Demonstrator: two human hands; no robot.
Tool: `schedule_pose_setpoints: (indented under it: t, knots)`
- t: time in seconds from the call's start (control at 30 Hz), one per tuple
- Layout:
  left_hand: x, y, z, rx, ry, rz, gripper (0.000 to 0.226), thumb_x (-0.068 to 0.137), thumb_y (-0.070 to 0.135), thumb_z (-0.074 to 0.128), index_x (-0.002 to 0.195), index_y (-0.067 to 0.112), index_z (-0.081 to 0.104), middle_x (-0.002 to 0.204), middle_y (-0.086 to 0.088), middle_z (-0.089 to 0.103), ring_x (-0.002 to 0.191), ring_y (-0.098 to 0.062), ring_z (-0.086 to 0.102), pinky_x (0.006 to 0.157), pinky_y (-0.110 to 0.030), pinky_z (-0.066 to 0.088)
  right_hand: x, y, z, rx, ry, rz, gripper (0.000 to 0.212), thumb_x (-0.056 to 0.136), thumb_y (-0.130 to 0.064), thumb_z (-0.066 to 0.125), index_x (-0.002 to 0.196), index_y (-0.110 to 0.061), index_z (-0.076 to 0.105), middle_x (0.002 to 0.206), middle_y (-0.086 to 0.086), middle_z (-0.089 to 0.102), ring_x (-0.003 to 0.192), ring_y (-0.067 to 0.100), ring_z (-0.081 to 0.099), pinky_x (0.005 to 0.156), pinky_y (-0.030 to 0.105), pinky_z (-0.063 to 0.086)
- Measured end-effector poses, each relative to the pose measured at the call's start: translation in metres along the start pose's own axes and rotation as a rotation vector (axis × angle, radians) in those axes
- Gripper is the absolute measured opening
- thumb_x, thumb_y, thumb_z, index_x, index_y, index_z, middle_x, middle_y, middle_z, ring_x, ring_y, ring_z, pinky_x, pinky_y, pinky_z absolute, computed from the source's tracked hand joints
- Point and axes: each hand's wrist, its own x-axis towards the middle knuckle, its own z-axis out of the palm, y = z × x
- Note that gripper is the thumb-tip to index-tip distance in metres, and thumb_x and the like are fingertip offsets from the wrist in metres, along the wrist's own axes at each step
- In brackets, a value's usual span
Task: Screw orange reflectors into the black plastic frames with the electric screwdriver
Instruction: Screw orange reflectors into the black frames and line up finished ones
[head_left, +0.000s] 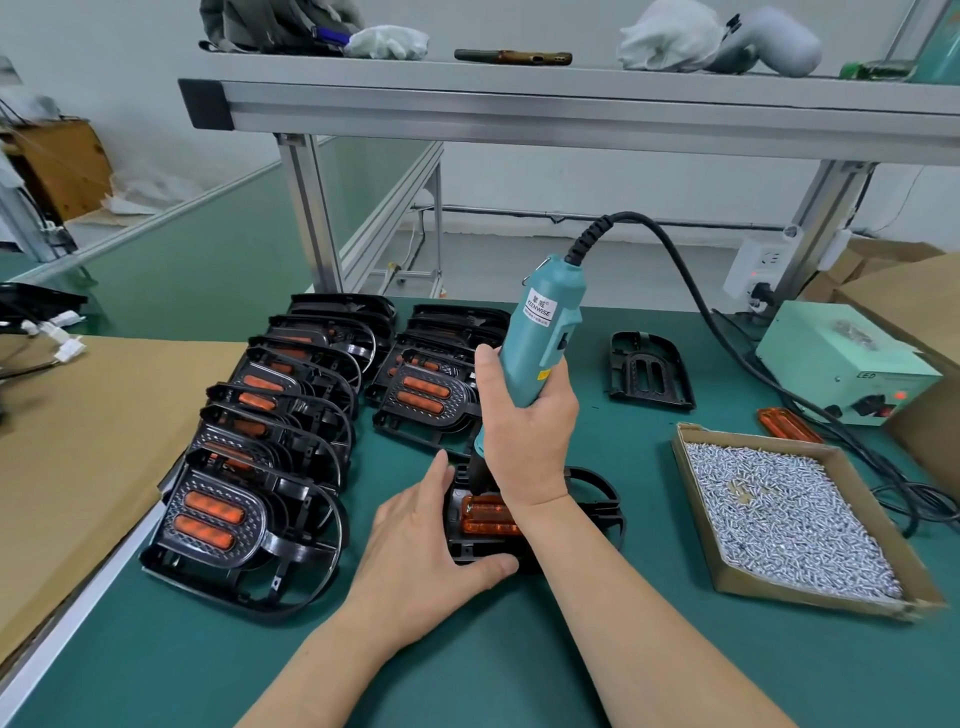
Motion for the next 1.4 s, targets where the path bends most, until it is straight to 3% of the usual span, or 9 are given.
schedule_pose_setpoints:
  t: [0.37, 0.57, 0.8, 0.93, 1.07, 1.13, 1.27, 1.4]
  knots:
    - [0.000, 0.000, -0.001, -0.027, -0.018, -0.027, 0.133, 0.052, 0.086, 0.060, 0.159, 0.029, 0.004, 0.155, 0.014, 0.037, 0.143, -0.011, 0.029, 0.114, -0.024, 0.020, -0.001, 0.007, 0.001, 0.010, -0.023, 0.118, 0.025, 0.078, -0.047, 0.069, 0.080, -0.027, 0.054, 0.062, -0.017, 0.054, 0.056, 0.007, 0.051, 0.056, 0.021, 0.046]
    - [-0.001, 0.000, -0.001, -0.043, -0.037, -0.053, 0.135, 0.050, 0.085, 0.062, 0.158, 0.032, 0.000, 0.155, 0.017, 0.036, 0.144, -0.014, 0.027, 0.115, -0.028, 0.024, 0.000, 0.009, -0.005, 0.056, 0.001, 0.152, 0.021, 0.085, -0.030, 0.073, 0.081, -0.023, 0.054, 0.060, -0.017, 0.053, 0.054, 0.005, 0.049, 0.054, 0.019, 0.045]
    - [-0.001, 0.000, -0.002, -0.049, -0.043, -0.039, 0.134, 0.052, 0.085, 0.061, 0.158, 0.033, -0.001, 0.156, 0.018, 0.034, 0.144, -0.011, 0.025, 0.117, -0.027, 0.021, -0.007, -0.004, -0.009, 0.092, -0.076, 0.078, 0.024, 0.084, -0.041, 0.073, 0.086, -0.022, 0.059, 0.070, -0.013, 0.060, 0.064, 0.009, 0.056, 0.065, 0.024, 0.050]
    - [-0.001, -0.003, -0.002, -0.028, -0.042, -0.032, 0.132, 0.053, 0.087, 0.060, 0.158, 0.033, 0.000, 0.156, 0.018, 0.034, 0.145, -0.010, 0.025, 0.118, -0.028, 0.020, -0.001, -0.015, -0.012, 0.099, -0.078, 0.016, 0.020, 0.085, -0.041, 0.073, 0.085, -0.027, 0.059, 0.070, -0.013, 0.061, 0.063, 0.007, 0.057, 0.064, 0.021, 0.049]
    - [-0.001, -0.006, 0.000, -0.009, -0.025, -0.024, 0.128, 0.054, 0.088, 0.058, 0.158, 0.034, 0.006, 0.154, 0.018, 0.037, 0.143, -0.009, 0.028, 0.118, -0.029, 0.022, 0.020, -0.020, -0.027, 0.150, 0.023, 0.090, 0.016, 0.080, -0.047, 0.075, 0.080, -0.039, 0.061, 0.067, -0.009, 0.059, 0.061, 0.013, 0.055, 0.062, 0.032, 0.050]
    - [-0.001, -0.007, 0.001, -0.001, -0.013, -0.007, 0.125, 0.055, 0.088, 0.058, 0.157, 0.034, 0.010, 0.152, 0.018, 0.039, 0.142, -0.007, 0.030, 0.118, -0.028, 0.022, 0.035, -0.016, -0.040, 0.185, 0.117, 0.160, 0.015, 0.076, -0.051, 0.075, 0.080, -0.043, 0.062, 0.066, -0.008, 0.060, 0.059, 0.012, 0.056, 0.059, 0.028, 0.050]
    - [-0.001, -0.008, 0.001, -0.002, -0.018, -0.012, 0.123, 0.056, 0.091, 0.057, 0.156, 0.038, 0.008, 0.152, 0.020, 0.038, 0.142, -0.009, 0.029, 0.117, -0.031, 0.026, 0.062, -0.004, -0.074, 0.177, 0.280, 0.218, 0.035, 0.076, -0.055, 0.071, 0.092, -0.027, 0.055, 0.062, -0.012, 0.062, 0.057, 0.007, 0.058, 0.059, 0.027, 0.049]
    - [-0.002, -0.009, 0.001, 0.000, -0.020, -0.014, 0.121, 0.056, 0.091, 0.056, 0.156, 0.040, 0.009, 0.152, 0.022, 0.037, 0.143, -0.010, 0.029, 0.116, -0.032, 0.028, 0.077, 0.009, -0.108, 0.184, 0.390, 0.263, 0.036, 0.084, -0.056, 0.061, 0.097, -0.025, 0.050, 0.063, -0.012, 0.062, 0.059, 0.008, 0.058, 0.059, 0.028, 0.050]
